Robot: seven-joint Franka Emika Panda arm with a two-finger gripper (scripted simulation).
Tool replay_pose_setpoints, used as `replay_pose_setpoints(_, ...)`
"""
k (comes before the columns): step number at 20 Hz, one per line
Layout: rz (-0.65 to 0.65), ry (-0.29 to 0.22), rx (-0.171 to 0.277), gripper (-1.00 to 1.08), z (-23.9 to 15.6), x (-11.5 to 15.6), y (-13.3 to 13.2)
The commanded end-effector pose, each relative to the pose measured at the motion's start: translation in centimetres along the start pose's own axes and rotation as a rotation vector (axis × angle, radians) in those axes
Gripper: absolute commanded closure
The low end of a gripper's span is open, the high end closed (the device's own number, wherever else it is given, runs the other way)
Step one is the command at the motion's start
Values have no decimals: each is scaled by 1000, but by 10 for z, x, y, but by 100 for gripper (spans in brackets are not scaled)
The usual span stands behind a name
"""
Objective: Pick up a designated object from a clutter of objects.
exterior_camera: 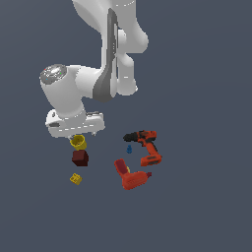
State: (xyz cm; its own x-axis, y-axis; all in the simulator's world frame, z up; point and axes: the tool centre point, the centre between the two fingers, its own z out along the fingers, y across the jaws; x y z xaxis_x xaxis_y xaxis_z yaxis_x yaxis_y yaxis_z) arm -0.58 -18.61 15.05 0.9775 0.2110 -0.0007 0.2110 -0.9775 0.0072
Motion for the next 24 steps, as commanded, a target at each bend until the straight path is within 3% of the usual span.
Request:
replay_pose_setpoints(1, -22, 1, 2, -92, 16, -10, 14)
replay_pose_setpoints(11, -67, 1, 7, -92, 51, -37, 43)
replay_pose_setpoints(24, -68, 0, 7, -92, 75, -40, 45)
